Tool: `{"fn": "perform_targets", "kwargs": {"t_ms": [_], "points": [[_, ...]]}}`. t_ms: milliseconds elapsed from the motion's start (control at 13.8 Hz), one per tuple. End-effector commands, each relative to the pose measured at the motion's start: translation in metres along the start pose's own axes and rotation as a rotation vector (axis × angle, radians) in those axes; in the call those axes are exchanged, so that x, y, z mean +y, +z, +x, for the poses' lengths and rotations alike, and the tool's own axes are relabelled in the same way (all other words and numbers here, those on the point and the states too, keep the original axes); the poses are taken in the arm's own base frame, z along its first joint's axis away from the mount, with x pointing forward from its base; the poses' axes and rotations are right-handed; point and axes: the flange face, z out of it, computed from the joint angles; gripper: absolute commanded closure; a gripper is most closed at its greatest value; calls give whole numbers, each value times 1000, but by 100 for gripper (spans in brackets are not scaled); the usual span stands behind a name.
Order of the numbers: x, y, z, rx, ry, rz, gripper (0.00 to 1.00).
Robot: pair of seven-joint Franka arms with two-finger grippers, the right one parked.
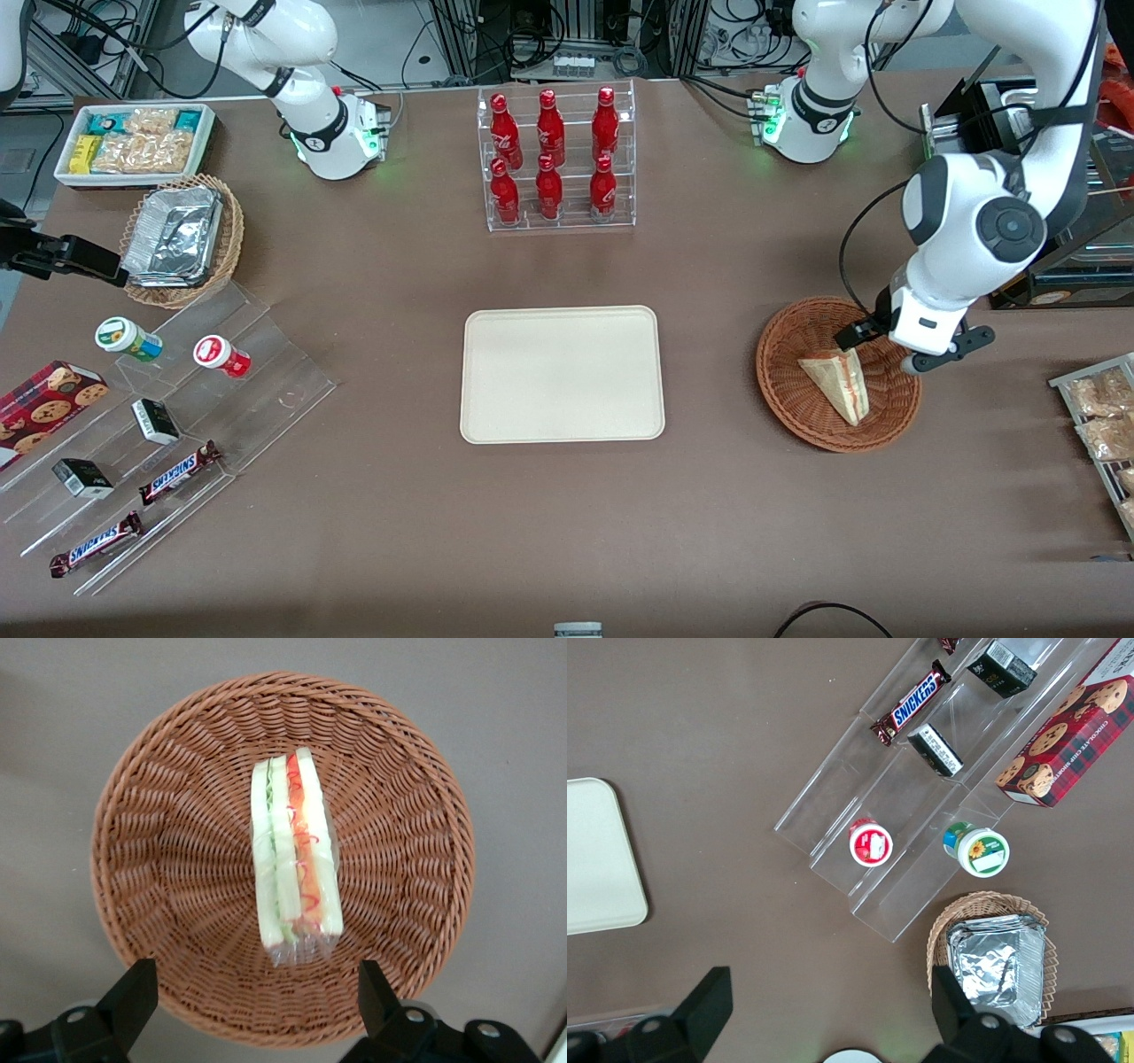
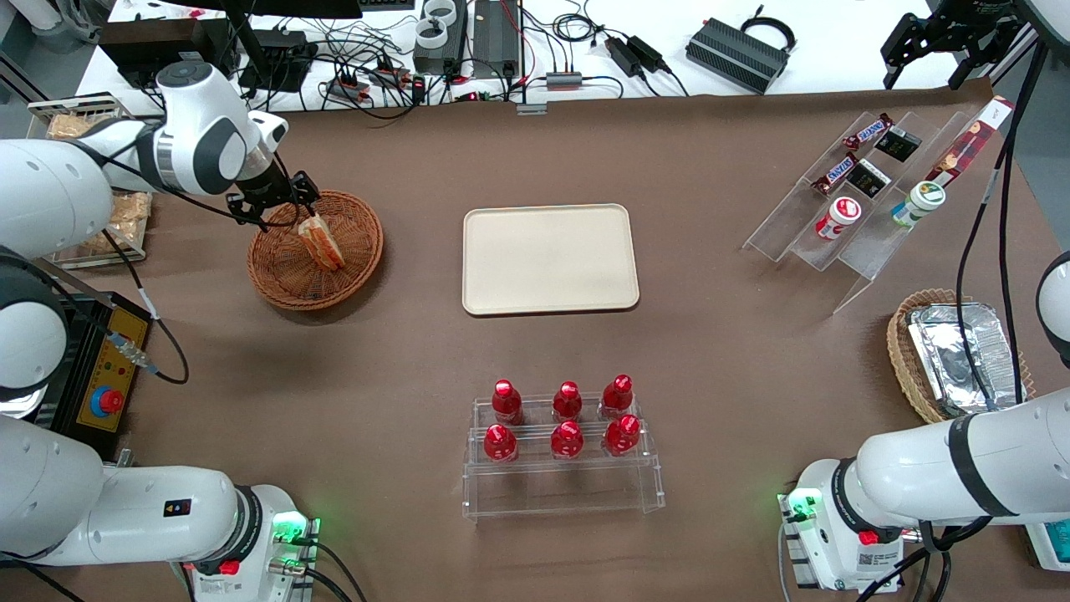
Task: Place sandwich from basket to tray
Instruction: 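Close the left gripper on the sandwich wedge's crust edge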
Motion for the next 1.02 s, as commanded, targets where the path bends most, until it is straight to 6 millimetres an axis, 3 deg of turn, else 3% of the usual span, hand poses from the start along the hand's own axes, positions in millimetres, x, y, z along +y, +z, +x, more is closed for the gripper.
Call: {"fn": "perform_targets", "kwargs": {"t_ms": [0,727,800,873,945], "points": [[6,12,4,25,-26,-14,0],[23,60,9,40,-42,-50,0],[23,65,8,31,-41,-46,12],[22,65,8,29,-36,-43,46],[22,65,6,26,-25,-37,89]]}}
